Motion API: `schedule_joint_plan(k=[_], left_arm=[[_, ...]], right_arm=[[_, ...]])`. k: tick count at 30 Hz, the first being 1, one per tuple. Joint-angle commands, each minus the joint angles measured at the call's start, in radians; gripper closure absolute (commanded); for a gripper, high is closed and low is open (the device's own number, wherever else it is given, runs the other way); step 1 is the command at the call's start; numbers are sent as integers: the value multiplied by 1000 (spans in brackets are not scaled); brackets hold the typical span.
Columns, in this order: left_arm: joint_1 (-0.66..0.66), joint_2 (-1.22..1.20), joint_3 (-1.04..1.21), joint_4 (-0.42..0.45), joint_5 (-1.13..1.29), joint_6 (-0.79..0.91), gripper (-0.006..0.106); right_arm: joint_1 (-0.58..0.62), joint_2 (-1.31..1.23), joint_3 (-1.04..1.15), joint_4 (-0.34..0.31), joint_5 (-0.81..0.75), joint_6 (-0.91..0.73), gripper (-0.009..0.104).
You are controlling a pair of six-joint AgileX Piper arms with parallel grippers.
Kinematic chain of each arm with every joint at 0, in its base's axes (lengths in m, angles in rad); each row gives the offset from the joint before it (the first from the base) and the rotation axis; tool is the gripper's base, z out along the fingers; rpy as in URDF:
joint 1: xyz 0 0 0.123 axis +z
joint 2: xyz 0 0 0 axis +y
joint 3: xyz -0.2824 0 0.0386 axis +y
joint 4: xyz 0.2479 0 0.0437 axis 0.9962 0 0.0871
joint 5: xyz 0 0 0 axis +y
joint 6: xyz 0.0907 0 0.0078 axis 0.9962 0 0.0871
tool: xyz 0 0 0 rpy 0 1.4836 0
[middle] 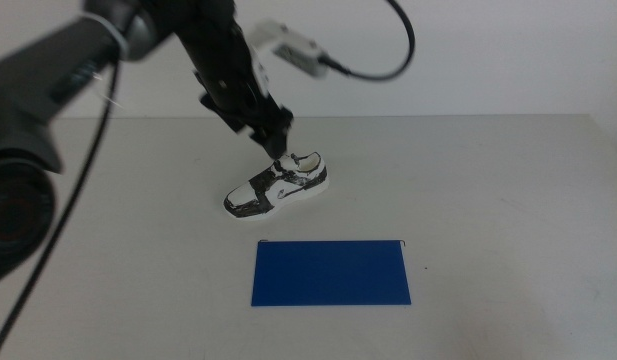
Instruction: Use one arm to grab the shoe from the table and place it on the mat.
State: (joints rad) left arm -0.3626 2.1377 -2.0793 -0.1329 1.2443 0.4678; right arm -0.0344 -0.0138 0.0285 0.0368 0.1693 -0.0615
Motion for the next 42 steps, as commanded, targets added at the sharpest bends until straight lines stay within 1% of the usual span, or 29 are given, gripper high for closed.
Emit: schedule_joint_plan(k=[1,7,14,31,37,42], left_arm=[[-16,-25,-34,-24,55,14,15],[-16,51,-35,-39,38,35,15],[-16,96,-35,-93,-27,76,15],[-16,136,-35,-99,-165,98,15],[-16,161,-35,-132,-181,121,15],[-16,166,-35,-142,-214,125,15]], right_arm=[[-5,-20,-10,-8,-79,-13,29],[-5,-20,-10,-8,-79,-13,29],[-5,-20,-10,-8,-79,-13,29],[-5,-20,-10,-8,-79,-13,29],[-5,-20,-10,-8,-79,-13,29],[-5,-20,-10,-8,-79,-13,29]])
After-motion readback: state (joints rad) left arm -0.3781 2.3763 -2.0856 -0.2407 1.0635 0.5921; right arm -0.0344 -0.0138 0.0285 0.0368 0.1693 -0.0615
